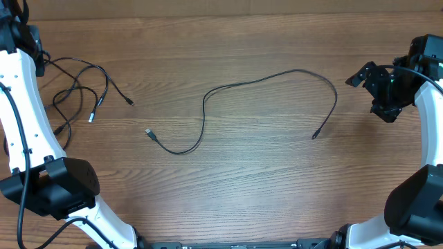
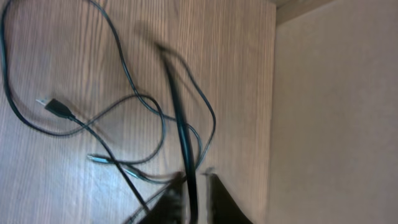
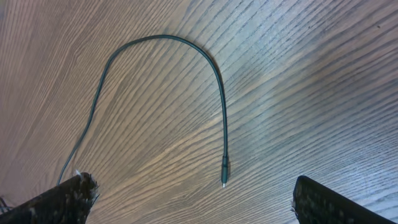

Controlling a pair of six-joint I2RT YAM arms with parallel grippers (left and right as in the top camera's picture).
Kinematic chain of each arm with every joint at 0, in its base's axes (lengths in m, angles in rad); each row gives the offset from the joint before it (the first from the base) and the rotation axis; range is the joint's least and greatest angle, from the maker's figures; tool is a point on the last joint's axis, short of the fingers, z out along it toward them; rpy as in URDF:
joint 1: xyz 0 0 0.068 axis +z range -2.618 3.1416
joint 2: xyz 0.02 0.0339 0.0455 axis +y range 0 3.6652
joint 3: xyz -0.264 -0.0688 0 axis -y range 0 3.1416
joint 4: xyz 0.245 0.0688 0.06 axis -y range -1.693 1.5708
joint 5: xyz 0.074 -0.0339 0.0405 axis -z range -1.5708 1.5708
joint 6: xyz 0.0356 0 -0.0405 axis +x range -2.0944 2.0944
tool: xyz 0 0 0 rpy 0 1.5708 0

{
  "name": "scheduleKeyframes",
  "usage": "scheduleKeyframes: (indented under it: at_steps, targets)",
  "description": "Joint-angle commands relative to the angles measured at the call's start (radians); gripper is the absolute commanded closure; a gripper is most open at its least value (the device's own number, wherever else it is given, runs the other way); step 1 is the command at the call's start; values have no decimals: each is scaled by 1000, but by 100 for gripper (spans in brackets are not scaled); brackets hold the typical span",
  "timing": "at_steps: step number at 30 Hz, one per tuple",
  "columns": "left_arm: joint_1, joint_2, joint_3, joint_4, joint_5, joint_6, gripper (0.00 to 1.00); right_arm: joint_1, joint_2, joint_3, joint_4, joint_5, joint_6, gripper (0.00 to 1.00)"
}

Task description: Untangle cables

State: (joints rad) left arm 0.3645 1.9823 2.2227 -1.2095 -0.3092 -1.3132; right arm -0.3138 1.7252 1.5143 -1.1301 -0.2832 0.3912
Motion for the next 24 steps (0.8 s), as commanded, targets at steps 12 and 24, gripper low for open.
scheduleKeyframes:
  at_steps: [12,24]
  targets:
    - [-92,-8,-43,12,323,650,24,-3,-12,-5,2,6,-7,0]
    - [-249,-8,-431,-21,330,818,25,-3,-12,-5,2,6,-7,0]
